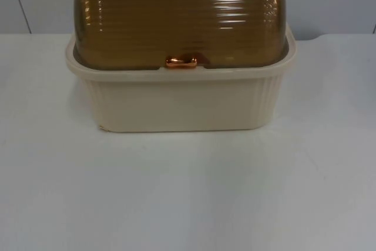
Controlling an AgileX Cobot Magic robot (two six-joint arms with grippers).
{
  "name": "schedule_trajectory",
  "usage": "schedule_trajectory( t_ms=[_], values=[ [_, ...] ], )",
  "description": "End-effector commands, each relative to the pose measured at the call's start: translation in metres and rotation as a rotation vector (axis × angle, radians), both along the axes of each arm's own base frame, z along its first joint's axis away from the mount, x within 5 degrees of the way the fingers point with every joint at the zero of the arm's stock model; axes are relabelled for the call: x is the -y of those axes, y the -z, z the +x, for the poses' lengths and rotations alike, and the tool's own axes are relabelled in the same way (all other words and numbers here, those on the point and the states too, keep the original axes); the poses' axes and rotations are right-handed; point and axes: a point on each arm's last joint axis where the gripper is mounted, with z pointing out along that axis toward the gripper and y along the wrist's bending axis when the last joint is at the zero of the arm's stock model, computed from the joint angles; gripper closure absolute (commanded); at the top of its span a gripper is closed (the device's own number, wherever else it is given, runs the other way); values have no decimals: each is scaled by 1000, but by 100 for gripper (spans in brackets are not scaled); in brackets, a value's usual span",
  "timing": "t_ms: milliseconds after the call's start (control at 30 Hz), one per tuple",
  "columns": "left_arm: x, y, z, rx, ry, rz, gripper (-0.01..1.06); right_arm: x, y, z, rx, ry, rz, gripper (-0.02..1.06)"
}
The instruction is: Open the box lid with the left hand, place the block into the box with the right hand, then close the box lid with the left hand.
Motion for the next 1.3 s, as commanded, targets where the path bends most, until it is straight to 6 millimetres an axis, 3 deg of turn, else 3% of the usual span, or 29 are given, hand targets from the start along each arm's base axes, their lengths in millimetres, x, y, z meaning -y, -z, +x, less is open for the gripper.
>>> schedule_trajectory(
  t_ms=[0,100,133,233,333,367,500,533,633,733,767,900,933,1100,1133,1267],
  values=[
    [0,7,-6,-104,14,42,0,-2,-11,-12,39,-11,-33,1],
    [0,16,-14,-191,19,43,0,-5,-25,-39,112,-15,-74,1],
    [0,16,-14,-191,19,43,0,-5,-25,-39,112,-15,-74,1],
    [-2,7,-31,-148,0,26,0,-9,-33,-77,209,-1,-103,1],
    [-4,0,-53,-127,1,37,0,-14,-28,-115,274,-10,-165,1],
    [-4,0,-53,-127,1,37,0,-14,-28,-115,274,-10,-165,1],
    [-5,-2,-87,-165,8,58,0,-23,-11,-174,325,-14,-158,1],
    [-5,-2,-87,-165,8,58,0,-23,-11,-174,325,-14,-158,1],
    [-7,-9,-121,-117,11,58,0,-30,-1,-214,374,-18,-163,1],
    [-10,-18,-163,3,-3,54,0,-32,-3,-245,474,15,-127,1],
    [-10,-18,-163,3,-3,54,0,-32,-3,-245,474,15,-127,1],
    [-14,-16,-221,103,-2,45,0,-35,-6,-284,487,-3,-143,1],
    [-14,-16,-221,103,-2,45,0,-35,-6,-284,487,-3,-143,1],
    [-16,-9,-296,214,-169,80,0,-36,-21,-355,625,20,-192,1],
    [-16,-9,-296,214,-169,80,0,-36,-21,-355,625,20,-192,1],
    [-11,-20,-347,376,-161,68,0,-33,-37,-392,714,3,-184,1]
  ],
)
